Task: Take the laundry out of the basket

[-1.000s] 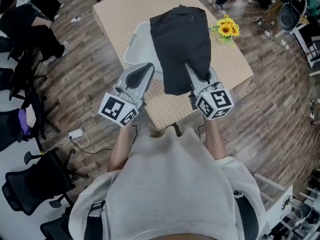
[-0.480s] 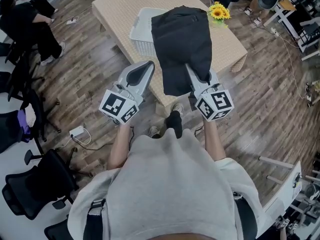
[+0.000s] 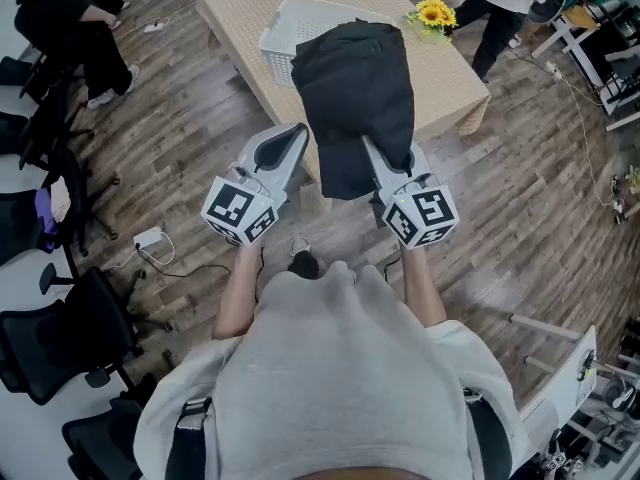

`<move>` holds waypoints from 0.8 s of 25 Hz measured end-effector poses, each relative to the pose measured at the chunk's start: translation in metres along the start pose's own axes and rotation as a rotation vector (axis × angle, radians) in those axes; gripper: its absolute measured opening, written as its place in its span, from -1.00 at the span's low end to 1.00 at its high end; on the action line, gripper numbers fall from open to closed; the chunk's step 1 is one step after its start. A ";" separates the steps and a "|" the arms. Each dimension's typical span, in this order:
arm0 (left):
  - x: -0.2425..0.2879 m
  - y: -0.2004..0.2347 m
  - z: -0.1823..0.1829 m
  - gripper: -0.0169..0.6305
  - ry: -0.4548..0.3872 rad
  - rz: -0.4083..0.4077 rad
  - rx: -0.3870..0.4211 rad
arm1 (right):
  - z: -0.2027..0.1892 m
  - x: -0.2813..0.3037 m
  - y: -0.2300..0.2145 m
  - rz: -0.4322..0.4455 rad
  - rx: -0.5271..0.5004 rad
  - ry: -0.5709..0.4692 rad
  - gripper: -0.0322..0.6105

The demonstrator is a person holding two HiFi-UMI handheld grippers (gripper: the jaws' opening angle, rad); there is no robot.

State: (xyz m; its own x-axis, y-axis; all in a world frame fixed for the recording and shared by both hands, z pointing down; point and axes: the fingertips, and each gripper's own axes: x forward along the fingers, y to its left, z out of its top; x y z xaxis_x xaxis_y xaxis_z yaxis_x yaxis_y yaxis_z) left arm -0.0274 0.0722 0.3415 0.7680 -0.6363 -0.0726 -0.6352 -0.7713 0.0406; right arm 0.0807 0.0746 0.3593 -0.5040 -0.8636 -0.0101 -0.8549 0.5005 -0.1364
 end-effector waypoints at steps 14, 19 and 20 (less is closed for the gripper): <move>-0.022 -0.109 -0.019 -0.92 0.017 0.041 -0.005 | -0.018 -0.097 0.006 0.048 0.023 0.013 -0.61; -0.028 -0.116 -0.013 -0.92 -0.003 0.055 0.001 | -0.011 -0.101 0.009 0.060 0.016 -0.006 -0.61; -0.030 -0.116 -0.012 -0.92 -0.004 0.056 0.000 | -0.011 -0.101 0.010 0.063 0.015 -0.008 -0.61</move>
State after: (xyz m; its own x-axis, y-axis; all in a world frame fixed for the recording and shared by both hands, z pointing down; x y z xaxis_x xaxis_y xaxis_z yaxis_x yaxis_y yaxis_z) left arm 0.0243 0.1804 0.3511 0.7309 -0.6785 -0.0740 -0.6772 -0.7344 0.0447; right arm 0.1214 0.1676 0.3694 -0.5556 -0.8310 -0.0272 -0.8197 0.5529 -0.1497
